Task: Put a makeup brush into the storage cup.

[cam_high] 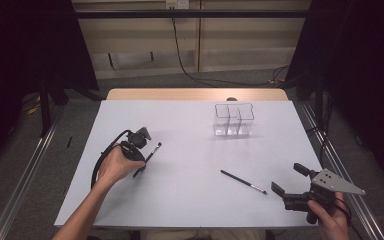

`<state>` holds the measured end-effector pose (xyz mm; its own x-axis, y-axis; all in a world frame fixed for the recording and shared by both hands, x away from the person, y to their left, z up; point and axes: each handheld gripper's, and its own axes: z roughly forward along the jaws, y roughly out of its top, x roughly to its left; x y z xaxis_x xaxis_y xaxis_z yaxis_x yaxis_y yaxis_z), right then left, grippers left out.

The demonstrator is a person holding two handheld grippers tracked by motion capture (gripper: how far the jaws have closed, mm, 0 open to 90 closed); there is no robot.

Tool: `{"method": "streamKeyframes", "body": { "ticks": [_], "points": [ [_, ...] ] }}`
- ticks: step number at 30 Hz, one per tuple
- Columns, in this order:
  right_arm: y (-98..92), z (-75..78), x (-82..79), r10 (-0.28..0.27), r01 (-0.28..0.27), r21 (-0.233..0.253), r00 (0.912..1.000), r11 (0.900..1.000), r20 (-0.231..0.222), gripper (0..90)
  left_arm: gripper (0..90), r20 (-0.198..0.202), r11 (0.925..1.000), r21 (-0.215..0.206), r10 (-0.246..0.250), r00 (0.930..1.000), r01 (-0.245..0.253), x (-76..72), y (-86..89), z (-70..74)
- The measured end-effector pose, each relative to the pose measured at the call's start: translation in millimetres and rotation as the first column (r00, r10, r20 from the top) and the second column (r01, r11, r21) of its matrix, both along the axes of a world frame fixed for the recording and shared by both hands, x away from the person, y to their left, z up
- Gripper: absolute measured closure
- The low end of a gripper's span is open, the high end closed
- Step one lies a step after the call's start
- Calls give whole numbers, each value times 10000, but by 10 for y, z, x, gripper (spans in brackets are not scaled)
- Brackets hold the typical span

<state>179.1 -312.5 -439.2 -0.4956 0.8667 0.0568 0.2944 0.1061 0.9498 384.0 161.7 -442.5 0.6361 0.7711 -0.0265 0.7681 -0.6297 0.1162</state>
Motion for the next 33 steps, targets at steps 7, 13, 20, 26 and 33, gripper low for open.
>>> {"method": "streamKeyframes", "body": {
  "ticks": [7, 13, 20, 26, 33],
  "points": [
    [3, -1, -1, 12, -12, 3, 10000, 10000, -5, 0, 762, -175, 9999, 85, 59, 9998, -58, 19, -22, -7],
    [2, -1, -6, 2, -2, -15, 10000, 10000, -3, 0, 841, -250, 9996, 279, -37, 9997, 44, 19, -53, -6],
    [14, -2, -3, 51, -51, -62, 10000, 10000, -7, 0, 843, -321, 9998, 126, -118, 9994, 122, 32, -37, -6],
    [5, -4, 2, 6, -6, -32, 10000, 10000, -12, 0, 843, -404, 9994, -321, 113, 9991, -126, 41, 28, 1],
    [8, -5, 3, 26, -26, -36, 10000, 10000, -19, 0, 844, -427, 9983, -563, 100, 9990, -124, 38, 69, 8]
  ]
}}
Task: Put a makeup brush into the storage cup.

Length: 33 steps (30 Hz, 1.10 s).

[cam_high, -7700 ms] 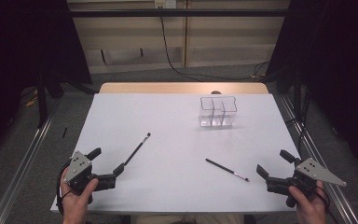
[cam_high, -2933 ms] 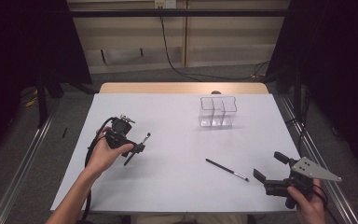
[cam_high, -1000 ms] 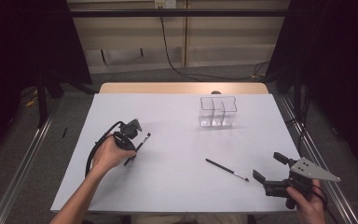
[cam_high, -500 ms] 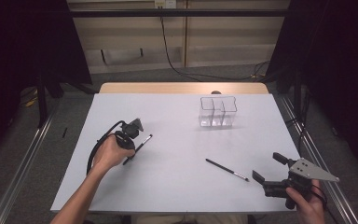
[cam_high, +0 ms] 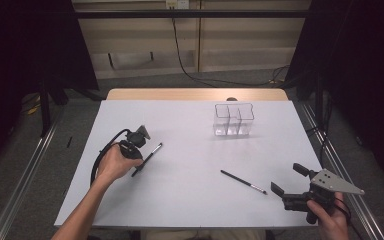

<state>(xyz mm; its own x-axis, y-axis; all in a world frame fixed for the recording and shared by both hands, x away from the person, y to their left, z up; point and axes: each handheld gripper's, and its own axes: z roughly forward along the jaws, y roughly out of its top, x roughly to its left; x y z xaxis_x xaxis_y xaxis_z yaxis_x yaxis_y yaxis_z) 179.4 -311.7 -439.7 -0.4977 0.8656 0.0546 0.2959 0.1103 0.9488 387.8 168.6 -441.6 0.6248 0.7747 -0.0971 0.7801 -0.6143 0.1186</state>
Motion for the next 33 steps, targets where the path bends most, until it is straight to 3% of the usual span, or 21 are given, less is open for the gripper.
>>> {"method": "streamKeyframes", "body": {
  "ticks": [8, 15, 21, 23, 26, 29, 30, 31, 33],
  "points": [
    [3, 1, 1, -17, 17, -23, 10000, 10000, -6, 0, 846, 248, 9978, -451, 494, 9985, -482, 9, 98, 43],
    [0, -1, 4, -26, 26, -33, 10000, 10000, -17, 0, 846, 555, 9951, -912, 430, 9975, -378, -35, 115, 116],
    [-1, -1, 2, -38, 38, -17, 10000, 10000, -5, 0, 846, 990, 9882, -1491, 510, 9938, -359, -73, 152, 169],
    [-2, -2, 3, -40, 40, -9, 10000, 10000, -13, 0, 846, 1038, 9886, -1485, 391, 9938, -234, -80, 174, 179],
    [1, -2, 3, -16, 15, -47, 10000, 10000, -17, 0, 846, 1234, 9845, -1747, 375, 9916, -154, -98, 190, 194],
    [3, -3, 4, -18, 18, -51, 10000, 10000, -18, 0, 846, 1541, 9736, -2282, 333, 9875, 27, -125, 200, 217],
    [2, -3, 4, -22, 22, -50, 10000, 10000, -17, 0, 846, 1541, 9736, -2282, 333, 9875, 27, -125, 200, 217],
    [2, -3, 4, -21, 21, -53, 10000, 10000, -17, 0, 846, 1580, 9704, -2411, 503, 9862, -109, -141, 193, 219],
    [2, -3, 4, -30, 30, -39, 10000, 10000, -24, 0, 846, 1821, 9632, -2687, 411, 9824, 95, -160, 207, 234]
  ]
}}
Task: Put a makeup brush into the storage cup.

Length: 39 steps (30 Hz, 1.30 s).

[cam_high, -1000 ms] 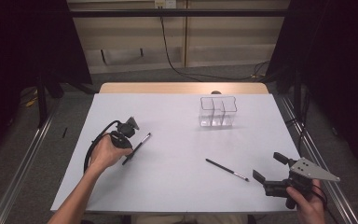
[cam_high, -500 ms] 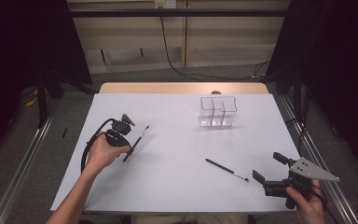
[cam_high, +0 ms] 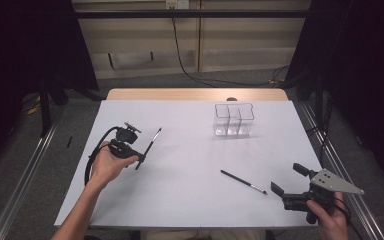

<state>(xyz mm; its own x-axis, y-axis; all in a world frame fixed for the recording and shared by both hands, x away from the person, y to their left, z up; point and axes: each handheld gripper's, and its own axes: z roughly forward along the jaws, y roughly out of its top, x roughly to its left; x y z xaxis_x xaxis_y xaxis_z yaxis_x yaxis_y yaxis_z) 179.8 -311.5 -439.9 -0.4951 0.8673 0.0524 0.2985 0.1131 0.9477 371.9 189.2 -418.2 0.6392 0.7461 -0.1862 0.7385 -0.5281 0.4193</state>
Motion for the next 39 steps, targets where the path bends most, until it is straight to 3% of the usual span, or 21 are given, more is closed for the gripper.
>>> {"method": "streamKeyframes", "body": {
  "ticks": [6, 9, 12, 21, 24, 25, 26, 27, 29, 30, 31, 35, 36, 37, 38, 39],
  "points": [
    [4, -1, 0, 21, -21, -28, 10000, 10000, 0, 0, 846, 325, 9994, -288, -204, 9993, 213, -13, 43, -5],
    [4, -4, 1, 56, -56, -46, 10000, 10000, -19, 0, 846, 785, 9964, -796, -229, 9967, 292, -49, 80, 17],
    [7, -4, 4, 39, -39, -19, 10000, 10000, -39, 0, 846, 884, 9944, -947, -379, 9954, 463, -59, 94, 28],
    [5, -5, 2, 16, -15, 4, 10000, 10000, -66, 0, 846, 1861, 9845, -1756, 342, 9819, -10, -112, 159, 49],
    [4, -8, 6, 45, -45, 3, 9999, 10000, -117, 0, 846, 2550, 9779, -2086, 389, 9662, 157, -152, 183, 69],
    [4, -8, 6, 45, -45, 3, 9999, 10000, -117, 0, 846, 2550, 9779, -2086, 389, 9662, 157, -152, 183, 69],
    [6, -8, 7, 37, -36, 12, 9999, 10000, -114, 0, 846, 2801, 9785, -2043, 315, 9595, 275, -166, 185, 82],
    [8, -8, 6, 64, -64, 22, 9999, 10000, -115, 0, 846, 3197, 9748, -2221, 531, 9460, 204, -190, 185, 93],
    [9, -7, 5, 68, -68, 28, 9999, 10000, -113, 0, 846, 3287, 9719, -2344, 565, 9428, 235, -197, 186, 96],
    [9, -6, 4, 57, -57, 30, 9999, 10000, -112, 0, 846, 3491, 9701, -2412, 605, 9351, 272, -208, 188, 101],
    [7, -6, 1, 42, -41, 29, 9999, 10000, -104, 0, 846, 3580, 9676, -2500, 589, 9319, 349, -213, 191, 106],
    [-1, -5, -7, 2, -2, 67, 10000, 10000, -92, 0, 846, 4129, 9502, -3084, 902, 9063, 459, -245, 220, 131],
    [-2, -6, -7, 2, -2, 69, 10000, 10000, -88, 0, 846, 4168, 9423, -3316, 1026, 9032, 460, -246, 234, 134],
    [-1, -6, -8, 7, -6, 72, 10000, 10000, -96, 0, 846, 4049, 9370, -3477, 1175, 9068, 339, -240, 245, 130],
    [-2, -6, -9, 25, -24, 45, 10000, 10000, -93, 0, 846, 4212, 9360, -3514, 1365, 8967, 225, -246, 251, 118],
    [-1, -6, -10, 33, -32, 52, 9999, 10000, -102, 0, 846, 4295, 9323, -3604, 1385, 8924, 288, -245, 257, 100]
  ]
}}
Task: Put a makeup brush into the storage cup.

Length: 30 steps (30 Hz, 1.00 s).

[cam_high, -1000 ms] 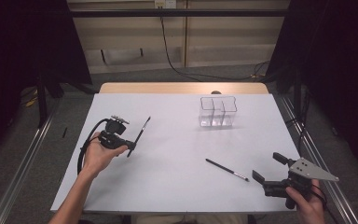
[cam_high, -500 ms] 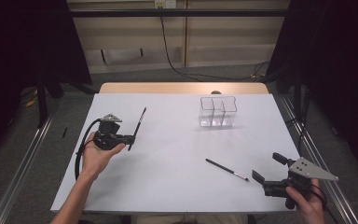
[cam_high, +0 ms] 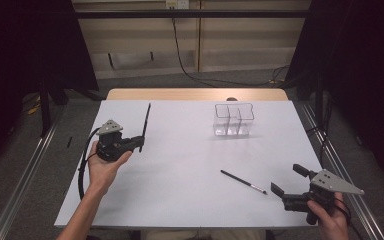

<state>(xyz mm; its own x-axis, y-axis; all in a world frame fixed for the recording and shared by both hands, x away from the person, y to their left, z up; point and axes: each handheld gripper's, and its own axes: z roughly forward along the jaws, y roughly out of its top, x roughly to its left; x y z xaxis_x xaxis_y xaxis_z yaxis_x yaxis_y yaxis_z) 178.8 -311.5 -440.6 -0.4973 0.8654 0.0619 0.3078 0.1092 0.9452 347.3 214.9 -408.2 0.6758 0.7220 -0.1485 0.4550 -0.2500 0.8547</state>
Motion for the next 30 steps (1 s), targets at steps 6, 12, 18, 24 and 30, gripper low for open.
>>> {"method": "streamKeyframes", "body": {
  "ticks": [6, 12, 18, 24, 30],
  "points": [
    [-2, -1, -2, 8, -8, 19, 10000, 10000, -7, 0, 846, 802, 9973, -710, -118, 9967, 175, -9, 35, -33],
    [2, 1, -4, 29, -29, 15, 10000, 10000, 3, 0, 846, 1235, 9917, -1267, -42, 9923, 200, -39, 74, -41],
    [1, 5, -7, 43, -43, 38, 10000, 10000, 25, 0, 846, 1214, 9902, -1342, -216, 9924, 380, -58, 61, -43],
    [32, 9, -20, 282, -282, 20, 9994, 9996, 199, 0, 846, 1302, 9883, -1314, -606, 9896, 778, -112, -35, -31],
    [54, 23, -34, 416, -419, 106, 9988, 9991, 272, 0, 846, 1405, 9819, -1425, -1051, 9845, 1252, -157, -130, -28]
  ]
}}
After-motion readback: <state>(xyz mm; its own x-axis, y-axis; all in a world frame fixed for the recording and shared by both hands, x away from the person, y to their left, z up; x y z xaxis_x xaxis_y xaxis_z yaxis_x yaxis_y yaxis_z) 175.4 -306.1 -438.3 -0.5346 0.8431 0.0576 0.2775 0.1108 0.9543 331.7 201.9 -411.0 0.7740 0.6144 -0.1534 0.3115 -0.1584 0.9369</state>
